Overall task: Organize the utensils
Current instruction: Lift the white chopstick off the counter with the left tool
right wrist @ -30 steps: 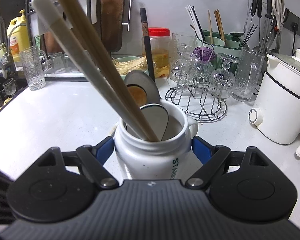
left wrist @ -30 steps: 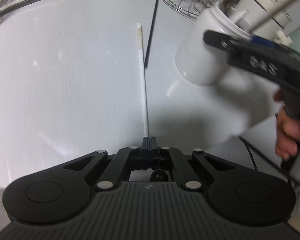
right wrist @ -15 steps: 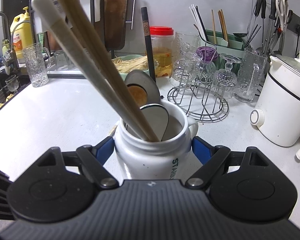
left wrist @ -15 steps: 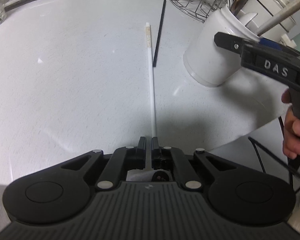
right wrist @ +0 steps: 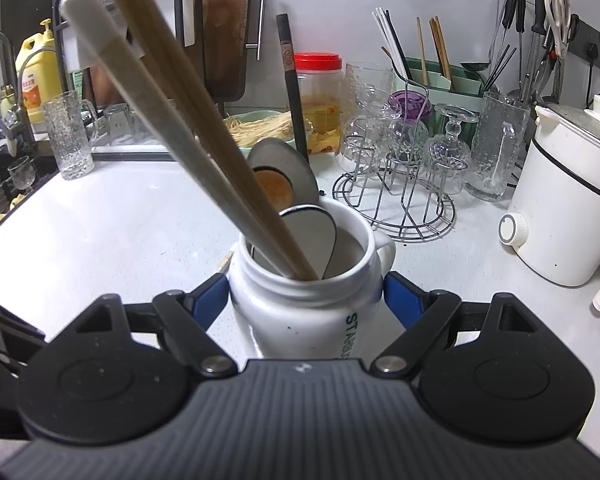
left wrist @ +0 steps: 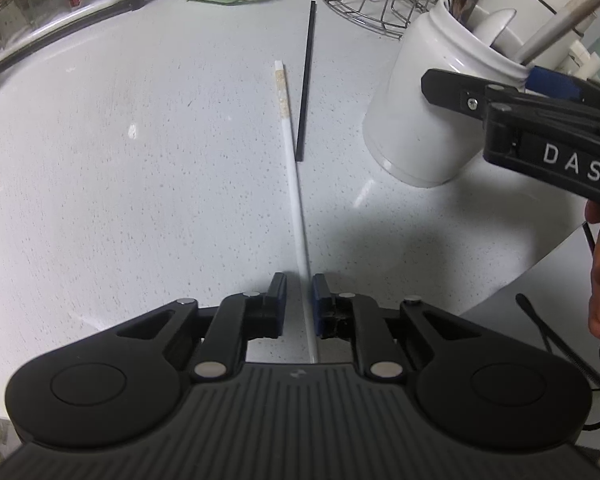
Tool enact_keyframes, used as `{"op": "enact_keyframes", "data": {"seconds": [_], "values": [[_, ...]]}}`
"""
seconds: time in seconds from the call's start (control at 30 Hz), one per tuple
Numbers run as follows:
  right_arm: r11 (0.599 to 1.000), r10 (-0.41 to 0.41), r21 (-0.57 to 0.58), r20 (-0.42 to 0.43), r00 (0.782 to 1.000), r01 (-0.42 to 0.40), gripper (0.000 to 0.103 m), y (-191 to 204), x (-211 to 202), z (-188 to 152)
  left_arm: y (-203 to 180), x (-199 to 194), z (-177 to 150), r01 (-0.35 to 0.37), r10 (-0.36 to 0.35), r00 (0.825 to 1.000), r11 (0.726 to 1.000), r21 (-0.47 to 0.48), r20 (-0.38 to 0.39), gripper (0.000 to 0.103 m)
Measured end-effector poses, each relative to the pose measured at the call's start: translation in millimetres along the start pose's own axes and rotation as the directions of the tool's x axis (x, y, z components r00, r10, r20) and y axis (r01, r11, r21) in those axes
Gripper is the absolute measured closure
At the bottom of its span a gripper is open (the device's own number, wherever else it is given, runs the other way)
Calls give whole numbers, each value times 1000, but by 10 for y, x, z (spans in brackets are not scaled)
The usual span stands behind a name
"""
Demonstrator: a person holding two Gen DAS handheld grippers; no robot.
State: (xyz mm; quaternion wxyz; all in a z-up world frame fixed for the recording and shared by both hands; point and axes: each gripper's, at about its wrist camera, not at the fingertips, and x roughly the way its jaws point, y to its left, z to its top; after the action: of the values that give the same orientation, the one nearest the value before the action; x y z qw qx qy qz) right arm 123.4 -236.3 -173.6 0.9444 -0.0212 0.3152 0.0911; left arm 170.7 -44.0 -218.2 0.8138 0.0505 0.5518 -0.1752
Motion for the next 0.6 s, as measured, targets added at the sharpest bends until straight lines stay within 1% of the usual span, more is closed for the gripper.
{"op": "enact_keyframes", "data": {"seconds": [0.03, 0.17, 0.3, 0.4, 0.6], "values": [[1000, -1, 0, -1, 1000, 1, 16, 1, 0, 1, -8, -3, -8, -5, 5, 1000, 1000, 4, -3, 98], [1000, -1, -3, -3, 1000, 1, 16, 2, -1, 4, 20, -36, -56, -1, 0, 1000, 1000, -22, -17, 99], [1000, -11, -23, 1, 1000, 11, 16, 29, -5, -5, 40, -105, -183, 6, -7, 1000, 999, -38, -22, 99], [999, -27, -35, 0, 1000, 27, 16, 58, -7, -11, 74, -156, -296, 21, -24, 999, 998, -65, -34, 99], [999, -18, -28, 7, 1000, 18, 16, 36, -19, -24, 143, -225, -443, 49, -55, 997, 992, -117, -50, 99]]}}
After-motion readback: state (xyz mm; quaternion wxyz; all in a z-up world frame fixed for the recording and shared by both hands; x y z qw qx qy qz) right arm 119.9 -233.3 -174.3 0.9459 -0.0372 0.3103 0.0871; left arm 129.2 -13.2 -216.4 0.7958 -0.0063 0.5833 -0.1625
